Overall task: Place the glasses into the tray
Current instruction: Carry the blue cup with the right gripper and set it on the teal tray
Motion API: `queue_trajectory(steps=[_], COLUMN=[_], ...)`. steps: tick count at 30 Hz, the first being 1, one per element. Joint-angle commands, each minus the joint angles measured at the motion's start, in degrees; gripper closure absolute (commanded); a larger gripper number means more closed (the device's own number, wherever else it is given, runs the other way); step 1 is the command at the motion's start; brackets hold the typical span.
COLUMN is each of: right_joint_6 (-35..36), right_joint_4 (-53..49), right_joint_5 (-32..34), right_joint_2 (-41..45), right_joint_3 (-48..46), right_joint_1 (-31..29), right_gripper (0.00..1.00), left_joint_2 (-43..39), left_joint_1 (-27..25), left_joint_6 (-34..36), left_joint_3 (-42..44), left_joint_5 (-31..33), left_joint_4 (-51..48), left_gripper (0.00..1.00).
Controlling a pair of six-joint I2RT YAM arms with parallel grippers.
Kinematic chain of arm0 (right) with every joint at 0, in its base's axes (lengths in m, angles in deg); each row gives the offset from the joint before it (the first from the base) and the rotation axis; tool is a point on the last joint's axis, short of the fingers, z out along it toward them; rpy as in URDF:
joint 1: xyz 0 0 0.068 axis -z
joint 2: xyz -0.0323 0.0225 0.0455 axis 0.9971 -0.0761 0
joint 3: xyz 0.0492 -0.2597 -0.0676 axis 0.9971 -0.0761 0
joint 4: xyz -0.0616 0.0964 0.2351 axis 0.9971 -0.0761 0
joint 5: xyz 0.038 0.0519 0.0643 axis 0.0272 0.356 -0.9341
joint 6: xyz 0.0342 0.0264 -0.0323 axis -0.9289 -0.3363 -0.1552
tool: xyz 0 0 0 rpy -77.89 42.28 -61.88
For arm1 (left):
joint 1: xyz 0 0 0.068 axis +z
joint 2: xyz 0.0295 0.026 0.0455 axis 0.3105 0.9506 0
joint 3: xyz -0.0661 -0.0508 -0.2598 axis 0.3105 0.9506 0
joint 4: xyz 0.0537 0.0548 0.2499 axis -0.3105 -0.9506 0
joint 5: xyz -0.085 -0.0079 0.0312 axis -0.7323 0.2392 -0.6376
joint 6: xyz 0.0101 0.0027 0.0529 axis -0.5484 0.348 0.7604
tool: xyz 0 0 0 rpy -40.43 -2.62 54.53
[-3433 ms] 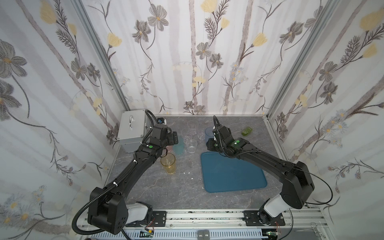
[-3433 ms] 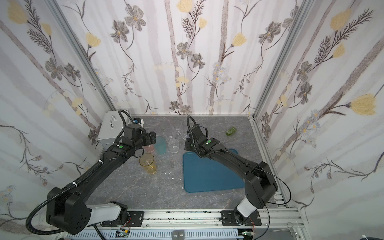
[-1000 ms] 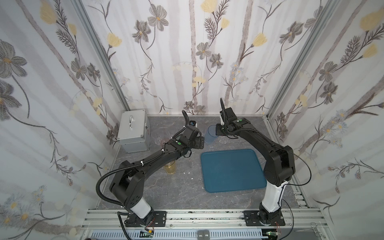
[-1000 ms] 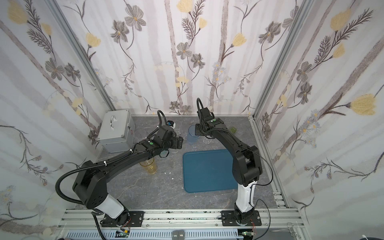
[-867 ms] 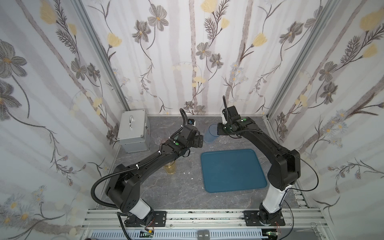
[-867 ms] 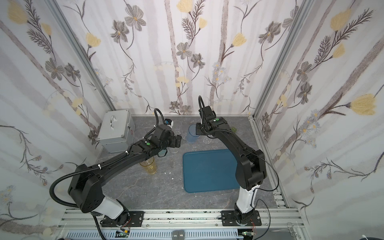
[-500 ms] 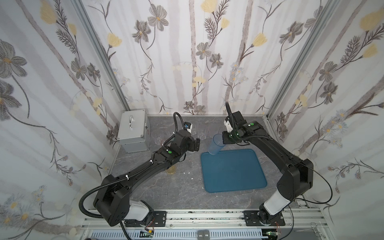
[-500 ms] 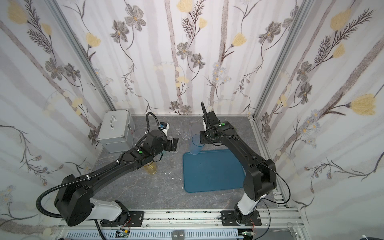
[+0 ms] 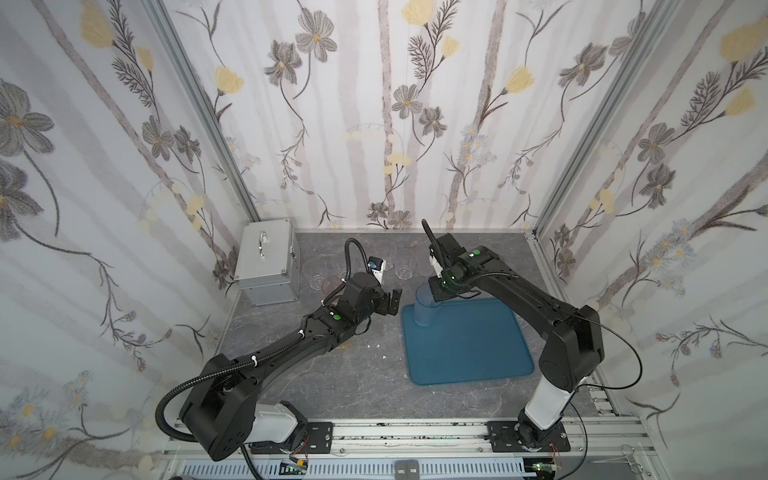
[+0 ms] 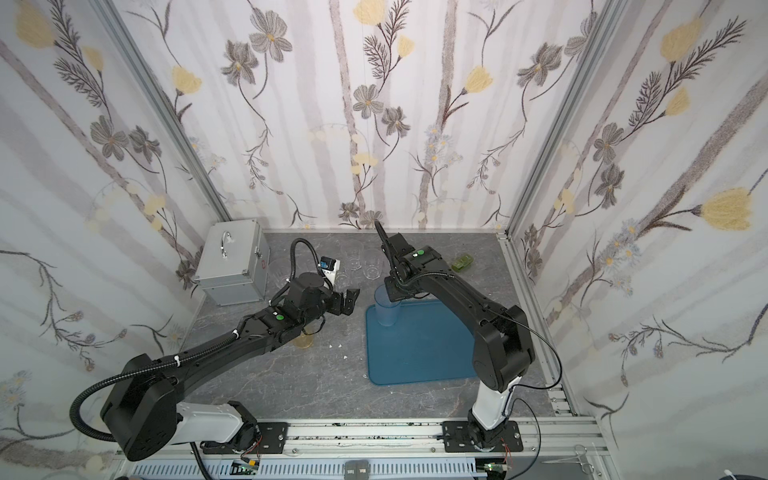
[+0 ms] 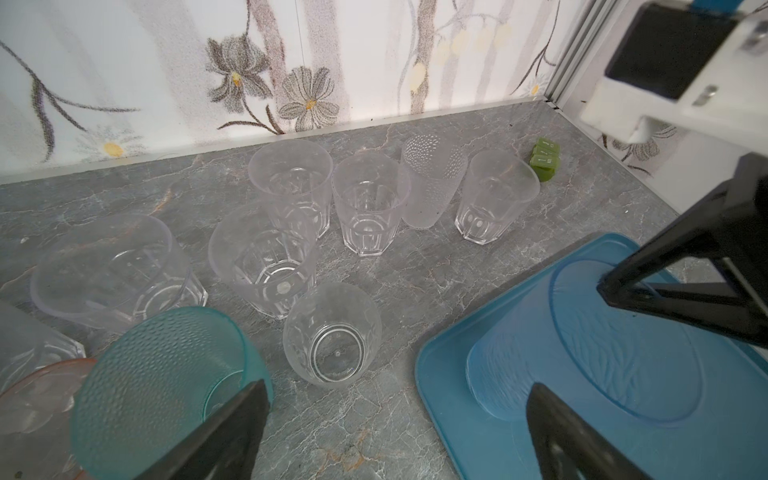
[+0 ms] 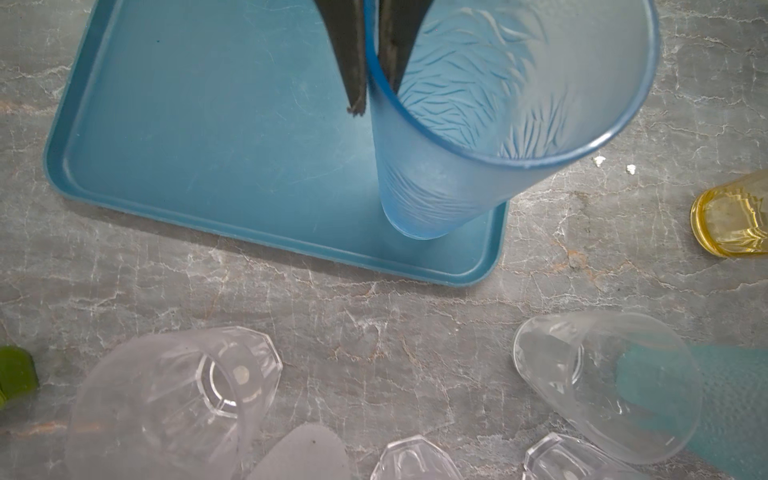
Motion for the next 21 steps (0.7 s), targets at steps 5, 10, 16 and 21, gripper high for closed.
queue_trajectory(steps=[5, 10, 16, 21], right_joint_6=[1.39, 1.44, 1.36, 1.27], right_joint_4=[0.98, 1.09, 1.79, 1.77], right_joint_5=[1.41, 1.49, 1.27, 1.32], right_joint_2=[-3.55, -5.05, -6.37, -6.98], right_joint_3=[3.01, 4.5, 5.18, 5.58], right_joint_1=[-1.28, -1.72, -2.13, -2.24], right_gripper=[0.98, 0.98, 0.98, 0.96], left_joint_2=[-0.9, -0.47, 0.14, 0.12], left_joint_1=[-0.05, -0.07, -0.12, -0.11], left_joint_6=[0.76, 0.51, 0.35, 0.61], left_joint_3=[1.05, 0.97, 0.66, 0.7], left_joint_5=[1.73, 2.29, 2.44, 2.88], left_joint_4=[3.7, 4.15, 4.15, 4.17], left_gripper=[0.01, 0.01, 0.0, 0.0])
